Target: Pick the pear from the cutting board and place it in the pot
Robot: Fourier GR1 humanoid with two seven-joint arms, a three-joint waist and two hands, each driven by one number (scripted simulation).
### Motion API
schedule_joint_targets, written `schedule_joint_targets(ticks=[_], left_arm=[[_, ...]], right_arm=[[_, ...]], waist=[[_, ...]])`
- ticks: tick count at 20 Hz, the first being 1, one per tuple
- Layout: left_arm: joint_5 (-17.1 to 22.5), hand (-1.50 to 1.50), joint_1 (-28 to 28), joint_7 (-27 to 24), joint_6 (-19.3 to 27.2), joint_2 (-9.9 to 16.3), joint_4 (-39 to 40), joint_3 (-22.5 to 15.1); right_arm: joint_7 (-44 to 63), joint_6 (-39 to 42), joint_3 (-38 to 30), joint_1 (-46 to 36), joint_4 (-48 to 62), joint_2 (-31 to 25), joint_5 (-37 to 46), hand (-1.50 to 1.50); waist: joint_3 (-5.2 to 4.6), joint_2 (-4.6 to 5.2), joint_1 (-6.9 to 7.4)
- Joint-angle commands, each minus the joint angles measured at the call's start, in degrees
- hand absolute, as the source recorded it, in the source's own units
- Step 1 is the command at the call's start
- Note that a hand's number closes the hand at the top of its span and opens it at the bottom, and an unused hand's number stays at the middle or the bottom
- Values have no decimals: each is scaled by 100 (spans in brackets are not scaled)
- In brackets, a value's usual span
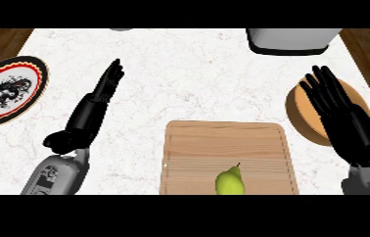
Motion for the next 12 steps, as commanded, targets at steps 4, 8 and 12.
schedule_joint_targets(ticks=[4,8,12], left_arm=[[109,0,655,86,660,-95,41,611],[275,0,942,181,937,-261,86,849],[341,0,1121,74,1064,-461,19,870]], right_arm=[[-211,-1385,-552,768,-1375,-530,1667,150],[558,-2443,-1521,1701,-632,-1127,2911,-150],[462,-3378,-854,2609,-2001,-258,3974,-150]], waist=[[-9,-195,-325],[-96,-169,-907],[-24,-186,-631]])
